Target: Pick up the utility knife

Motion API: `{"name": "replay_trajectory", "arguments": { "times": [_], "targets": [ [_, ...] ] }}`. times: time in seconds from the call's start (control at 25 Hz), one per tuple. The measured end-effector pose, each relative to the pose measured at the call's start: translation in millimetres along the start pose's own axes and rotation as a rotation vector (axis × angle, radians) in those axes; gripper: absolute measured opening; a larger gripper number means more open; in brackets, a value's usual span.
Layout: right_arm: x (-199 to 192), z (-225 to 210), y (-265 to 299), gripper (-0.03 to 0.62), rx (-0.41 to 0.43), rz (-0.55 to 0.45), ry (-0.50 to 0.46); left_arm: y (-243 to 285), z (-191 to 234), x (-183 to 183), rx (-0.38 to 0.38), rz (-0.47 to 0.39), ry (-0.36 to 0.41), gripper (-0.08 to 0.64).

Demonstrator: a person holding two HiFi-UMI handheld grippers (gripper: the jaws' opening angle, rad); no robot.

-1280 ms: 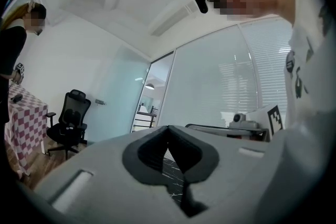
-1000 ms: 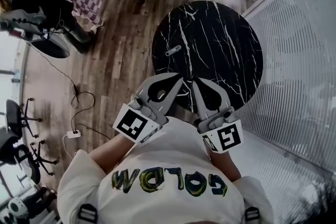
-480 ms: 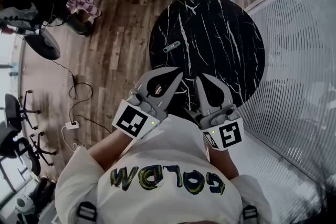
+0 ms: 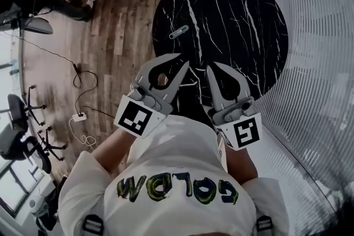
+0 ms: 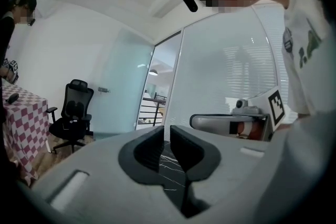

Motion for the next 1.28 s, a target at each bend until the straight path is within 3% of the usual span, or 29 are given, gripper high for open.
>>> {"name": "replay_trajectory", "arguments": {
  "times": [0.4, 0.52, 0.68, 1.28],
  "targets": [
    [-69.1, -32.0, 35.8, 0.002, 0.001, 0.08, 0.047, 51.7, 40.2, -69.3, -0.041, 0.135, 0.044, 0.075],
    [-89.8, -41.2, 46.3, 0.002, -0.006, 0.092, 0.057, 67.7, 58.0, -92.5, -0.029, 0.178, 0.07, 0.08],
    [-123.0, -50.8, 57.4, 0.002, -0.018, 0.131, 0.103, 88.0, 86.8, -129.1, -0.005, 0.237, 0.165, 0.08],
    [-224.0, -67.3, 73.0, 0.002, -0.031, 0.19, 0.185, 127.4, 163.9, -260.1, 0.007, 0.414, 0.236, 0.091]
  ]
}}
Point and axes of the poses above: the fingertips, and each gripper's own axes: y forward along the fingers, z to its left, x out of its top, the point moved 7 cm from there along -y, backward along the fingers, and after that the axes turned 4 degrees about -y, right-handed, at the moved point
